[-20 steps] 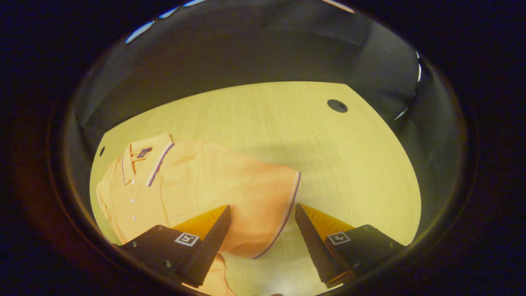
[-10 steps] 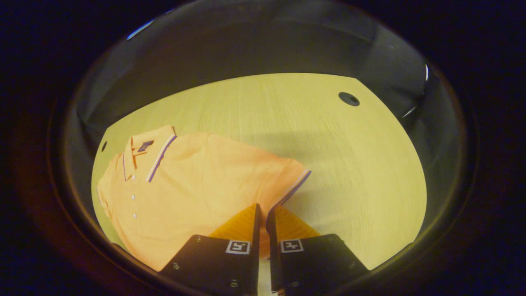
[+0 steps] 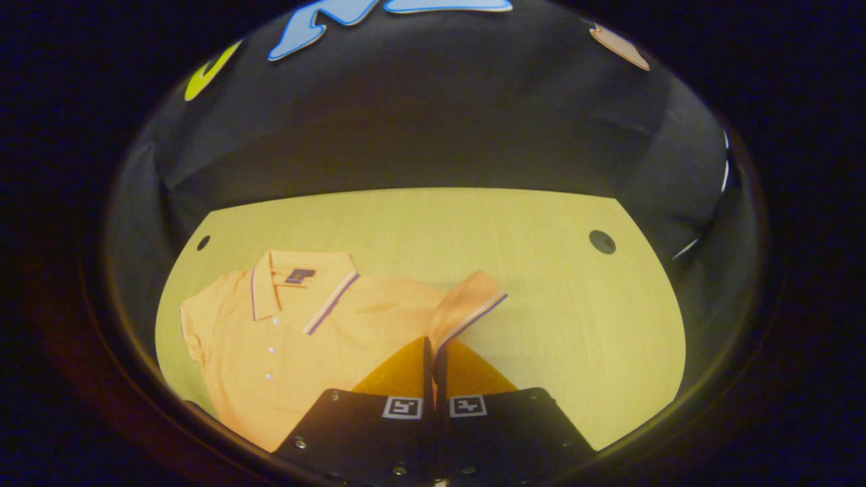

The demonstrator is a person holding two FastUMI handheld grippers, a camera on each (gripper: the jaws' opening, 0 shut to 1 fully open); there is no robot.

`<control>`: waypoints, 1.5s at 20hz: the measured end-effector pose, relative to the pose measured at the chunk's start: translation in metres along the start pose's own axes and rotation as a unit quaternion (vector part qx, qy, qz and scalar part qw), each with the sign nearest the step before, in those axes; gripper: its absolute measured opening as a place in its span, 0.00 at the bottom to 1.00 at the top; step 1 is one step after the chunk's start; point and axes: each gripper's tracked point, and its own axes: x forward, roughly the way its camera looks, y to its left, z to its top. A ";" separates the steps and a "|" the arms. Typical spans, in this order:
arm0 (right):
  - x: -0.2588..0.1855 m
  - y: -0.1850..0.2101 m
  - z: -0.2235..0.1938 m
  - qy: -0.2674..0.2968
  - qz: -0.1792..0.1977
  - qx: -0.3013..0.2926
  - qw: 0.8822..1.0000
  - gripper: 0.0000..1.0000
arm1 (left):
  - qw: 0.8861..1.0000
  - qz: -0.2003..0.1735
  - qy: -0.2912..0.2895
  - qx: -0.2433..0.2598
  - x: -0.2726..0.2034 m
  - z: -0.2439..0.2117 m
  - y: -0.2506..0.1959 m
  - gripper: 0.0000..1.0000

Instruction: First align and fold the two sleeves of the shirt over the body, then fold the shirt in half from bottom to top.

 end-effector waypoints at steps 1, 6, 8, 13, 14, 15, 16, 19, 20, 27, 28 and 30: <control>-0.001 0.022 0.004 -0.005 0.017 -0.017 1.000 0.00 | 1.000 0.004 0.001 0.001 -0.002 -0.002 0.005 0.95; 0.013 0.112 -0.017 0.022 0.073 -0.083 0.994 0.00 | 0.999 0.038 0.006 0.001 -0.014 -0.006 0.046 0.96; 0.017 0.122 -0.025 0.033 0.075 -0.096 0.992 0.00 | 0.999 0.049 0.009 -0.002 -0.017 -0.008 0.059 0.96; 0.018 0.129 -0.031 0.046 0.064 -0.098 0.992 0.07 | 0.998 0.059 0.020 -0.007 -0.013 -0.019 0.077 0.96; 0.016 0.129 -0.030 0.042 0.066 -0.093 0.993 0.19 | 0.998 0.057 0.025 -0.009 -0.008 -0.022 0.077 0.96; 0.013 0.128 -0.026 0.037 0.068 -0.087 0.993 0.22 | 0.998 0.050 0.033 -0.014 -0.002 -0.027 0.073 0.95; 0.007 0.129 -0.025 0.035 0.069 -0.081 0.994 0.35 | 0.998 0.041 0.041 -0.021 0.007 -0.034 0.070 0.95; -0.021 0.126 -0.014 0.012 0.074 -0.070 0.995 0.40 | 0.997 0.018 0.070 -0.018 0.038 -0.056 0.058 0.96; -0.031 0.126 -0.008 0.002 0.077 -0.066 0.995 0.40 | 0.997 0.010 0.078 -0.016 0.048 -0.064 0.054 0.96; -0.126 0.122 0.025 -0.083 0.092 -0.022 0.992 0.40 | 0.987 -0.042 0.153 -0.010 0.133 -0.143 0.015 0.95; -0.139 0.120 0.028 -0.093 0.092 -0.016 0.991 0.40 | 0.985 -0.046 0.164 -0.008 0.142 -0.155 0.010 0.95; -0.164 0.118 0.030 -0.109 0.094 -0.003 0.990 0.39 | 0.982 -0.050 0.184 -0.007 0.159 -0.178 0.006 0.96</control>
